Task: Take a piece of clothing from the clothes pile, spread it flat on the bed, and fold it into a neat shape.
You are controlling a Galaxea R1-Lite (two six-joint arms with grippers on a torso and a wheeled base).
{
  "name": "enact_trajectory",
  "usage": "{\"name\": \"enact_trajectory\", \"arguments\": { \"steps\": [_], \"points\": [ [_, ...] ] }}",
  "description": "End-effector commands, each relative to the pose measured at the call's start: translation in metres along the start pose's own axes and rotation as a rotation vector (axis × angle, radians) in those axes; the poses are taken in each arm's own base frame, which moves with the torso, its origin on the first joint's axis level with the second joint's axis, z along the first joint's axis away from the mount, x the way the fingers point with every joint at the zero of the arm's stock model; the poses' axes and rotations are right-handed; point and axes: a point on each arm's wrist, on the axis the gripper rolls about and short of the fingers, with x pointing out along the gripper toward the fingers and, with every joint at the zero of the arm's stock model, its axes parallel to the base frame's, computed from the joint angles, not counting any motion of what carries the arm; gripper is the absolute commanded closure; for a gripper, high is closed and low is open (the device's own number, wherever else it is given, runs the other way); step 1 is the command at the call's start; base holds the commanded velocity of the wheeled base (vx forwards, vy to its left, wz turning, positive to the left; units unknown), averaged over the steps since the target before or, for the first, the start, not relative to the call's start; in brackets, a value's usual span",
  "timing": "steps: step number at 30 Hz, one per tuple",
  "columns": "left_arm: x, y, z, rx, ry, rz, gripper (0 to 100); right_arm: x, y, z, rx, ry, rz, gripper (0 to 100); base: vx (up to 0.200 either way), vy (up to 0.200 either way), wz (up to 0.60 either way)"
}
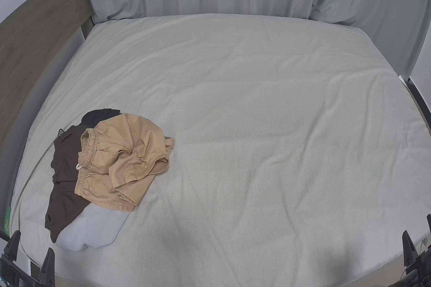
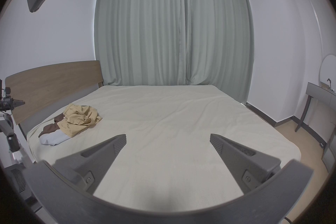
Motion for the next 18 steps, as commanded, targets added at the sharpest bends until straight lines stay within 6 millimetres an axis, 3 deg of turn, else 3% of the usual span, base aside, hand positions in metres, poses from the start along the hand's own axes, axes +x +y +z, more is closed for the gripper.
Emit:
{"name": "enact_trajectory", "arguments": {
  "steps": [1, 18],
  "points": [
    [0.0, -0.0001, -0.0048, -0.002, 0.0, 0.001, 0, 0.0001, 0.0, -0.0053, -0.002, 0.001, -0.001, 0, 0.0, 0.0, 0.0],
    [0.0, -0.0001, -0.0045, -0.008, -0.003, 0.001, 0, 0.0001, 0.0, -0.0053, 0.001, 0.001, -0.001, 0, 0.0, 0.0, 0.0]
  ]
}}
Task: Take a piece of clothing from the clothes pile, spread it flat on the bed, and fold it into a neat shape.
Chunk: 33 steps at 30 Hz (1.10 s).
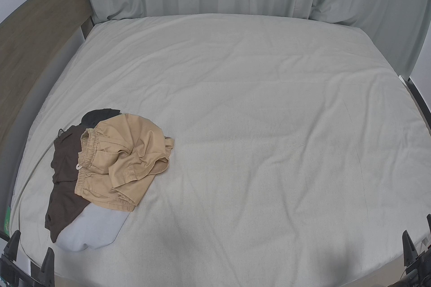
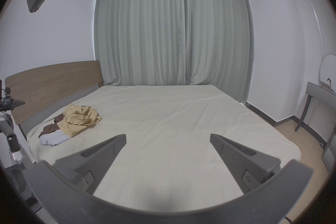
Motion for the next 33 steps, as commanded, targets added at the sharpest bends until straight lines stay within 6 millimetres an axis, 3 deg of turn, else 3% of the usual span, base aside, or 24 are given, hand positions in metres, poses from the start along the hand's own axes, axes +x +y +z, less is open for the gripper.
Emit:
{"name": "enact_trajectory", "arguments": {
  "steps": [1, 17, 20, 22, 27, 33],
  "points": [
    [0.0, 0.0, -0.005, 0.002, -0.001, 0.0, 0, 0.0, 0.0, -0.005, -0.001, 0.001, 0.0, 0, 0.0, 0.0, 0.0],
    [0.0, 0.0, -0.004, 0.009, -0.01, -0.005, 0, 0.0, 0.0, -0.005, -0.001, 0.001, -0.001, 0, 0.0, 0.0, 0.0],
    [-0.006, -0.001, 0.038, 0.01, -0.179, 0.003, 0, 0.0, 0.0, -0.005, -0.001, 0.001, -0.001, 0, 0.0, 0.0, 0.0],
    [-0.001, -0.001, 0.045, 0.012, -0.153, 0.0, 0, 0.0, 0.0, -0.005, -0.001, 0.001, -0.001, 0, 0.0, 0.0, 0.0],
    [0.014, 0.0, 0.041, 0.003, -0.03, -0.052, 0, 0.0, 0.0, -0.005, -0.001, 0.001, -0.001, 0, 0.0, 0.0, 0.0],
    [0.02, -0.001, 0.05, -0.006, 0.006, -0.086, 0, 0.0, 0.0, -0.005, 0.0, 0.001, 0.0, 0, 0.0, 0.0, 0.0]
  ]
}}
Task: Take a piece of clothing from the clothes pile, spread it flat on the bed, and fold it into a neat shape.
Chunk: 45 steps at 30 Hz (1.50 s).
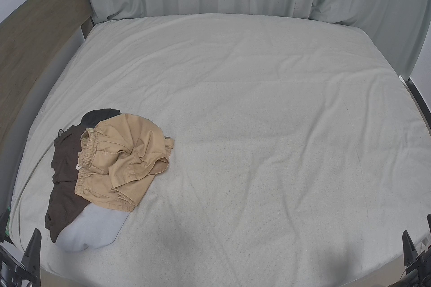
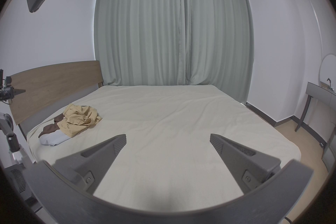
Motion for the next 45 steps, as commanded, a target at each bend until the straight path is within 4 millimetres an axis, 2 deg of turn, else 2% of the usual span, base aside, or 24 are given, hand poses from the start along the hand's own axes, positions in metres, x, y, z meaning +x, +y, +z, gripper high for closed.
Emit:
{"name": "enact_trajectory", "arguments": {
  "steps": [1, 8, 18, 23, 38, 45],
  "points": [
    [0.012, 0.0, 0.009, -0.012, 0.076, -0.024, 0, 0.0, 0.0, -0.005, 0.001, 0.001, -0.001, 0, 0.0, 0.0, 0.0],
    [0.026, 0.0, 0.026, -0.036, 0.118, -0.076, 0, 0.0, 0.0, -0.005, 0.001, 0.001, 0.001, 0, 0.0, 0.0, 0.0],
    [0.045, -0.001, 0.034, -0.146, 0.183, -0.097, 0, 0.0, 0.0, -0.005, 0.001, 0.001, 0.001, 0, 0.0, 0.0, 0.0],
    [0.059, -0.002, 0.046, -0.225, 0.203, -0.113, 0, 0.0, 0.0, -0.005, 0.001, 0.001, 0.001, 0, 0.0, 0.0, 0.0],
    [0.08, -0.003, 0.047, -0.302, 0.276, -0.157, 0, 0.0, 0.0, -0.005, 0.002, 0.001, 0.001, 0, 0.0, 0.0, 0.0],
    [0.099, 0.001, 0.048, -0.315, 0.299, -0.16, 0, 0.0, 0.0, -0.005, 0.002, 0.001, 0.002, 0, 0.0, 0.0, 0.0]
  ]
}}
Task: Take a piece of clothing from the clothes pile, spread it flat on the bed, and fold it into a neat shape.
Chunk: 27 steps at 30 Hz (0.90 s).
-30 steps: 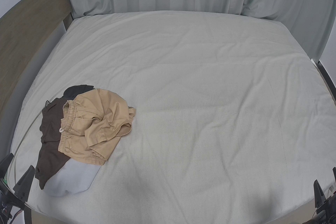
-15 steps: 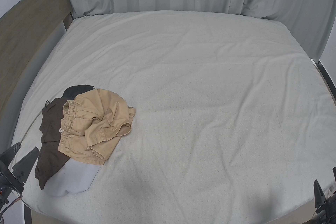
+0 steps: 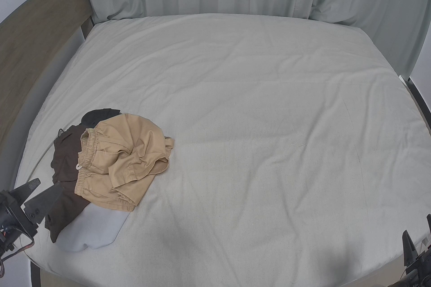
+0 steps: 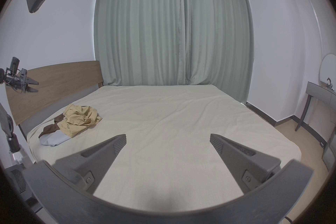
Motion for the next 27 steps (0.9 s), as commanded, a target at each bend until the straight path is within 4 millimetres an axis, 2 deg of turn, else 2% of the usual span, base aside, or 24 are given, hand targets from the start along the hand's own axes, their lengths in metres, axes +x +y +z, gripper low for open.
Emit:
{"name": "enact_trajectory", "arguments": {
  "steps": [1, 27],
  "points": [
    [0.015, 0.008, 0.004, -0.019, 0.027, 0.036, 0, 0.0, 0.0, -0.005, 0.0, 0.001, 0.0, 0, 0.0, 0.0, 0.0],
    [0.074, 0.055, 0.027, -0.044, 0.077, -0.039, 0, 0.0, 0.0, -0.005, 0.0, 0.001, 0.002, 0, 0.0, 0.0, 0.0]
  ]
}}
